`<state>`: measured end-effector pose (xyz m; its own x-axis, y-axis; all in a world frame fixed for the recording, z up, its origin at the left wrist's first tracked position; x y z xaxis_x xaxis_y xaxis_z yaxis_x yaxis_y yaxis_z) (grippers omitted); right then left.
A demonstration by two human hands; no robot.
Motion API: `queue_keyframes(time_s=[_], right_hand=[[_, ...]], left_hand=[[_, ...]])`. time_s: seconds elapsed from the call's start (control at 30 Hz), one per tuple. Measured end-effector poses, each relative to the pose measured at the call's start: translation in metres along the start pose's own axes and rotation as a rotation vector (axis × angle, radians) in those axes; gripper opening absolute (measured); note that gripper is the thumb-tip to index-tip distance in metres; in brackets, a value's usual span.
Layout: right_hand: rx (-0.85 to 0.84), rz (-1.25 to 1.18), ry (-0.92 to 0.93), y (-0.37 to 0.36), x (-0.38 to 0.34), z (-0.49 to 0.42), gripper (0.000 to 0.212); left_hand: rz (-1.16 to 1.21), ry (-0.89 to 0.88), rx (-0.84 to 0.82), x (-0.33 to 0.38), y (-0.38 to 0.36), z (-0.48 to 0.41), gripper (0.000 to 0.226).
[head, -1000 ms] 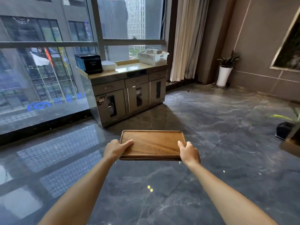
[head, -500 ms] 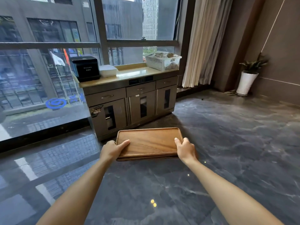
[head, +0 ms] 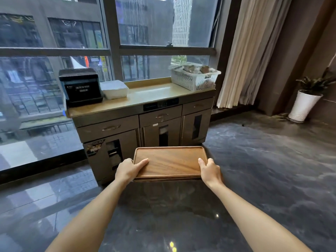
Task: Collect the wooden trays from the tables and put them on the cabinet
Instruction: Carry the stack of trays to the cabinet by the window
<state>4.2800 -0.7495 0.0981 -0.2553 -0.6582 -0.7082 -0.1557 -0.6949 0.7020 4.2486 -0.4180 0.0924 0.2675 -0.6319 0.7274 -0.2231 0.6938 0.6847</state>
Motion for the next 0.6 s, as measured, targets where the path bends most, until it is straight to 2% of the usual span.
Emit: queue_keyframes(time_s=[0.3, 0.6], right_hand=[[-0.088, 0.052, 0.067, -0.051, -0.064, -0.265, 0.050], [-0.166, 0.069, 0.171, -0.102, -0.175, -0.467, 0.047]], left_hand=[[0.002, 0.112, 0.061, 0.060, -0.066, -0.221, 0.058], [0.003, 0.172, 0.174, 0.103, -0.063, -0.414, 0.056]])
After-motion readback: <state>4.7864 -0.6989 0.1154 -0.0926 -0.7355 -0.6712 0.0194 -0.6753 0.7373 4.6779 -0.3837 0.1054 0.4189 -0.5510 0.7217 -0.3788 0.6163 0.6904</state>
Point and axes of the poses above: each hand's wrist, its own z-axis away from the middle knuckle, its own y-axis out of the back of the hand, x = y × z, the point moved 10 cm from there along -z, towards the middle knuckle, and after that the axes turned 5 degrees about -y, right-handed, at the moved point
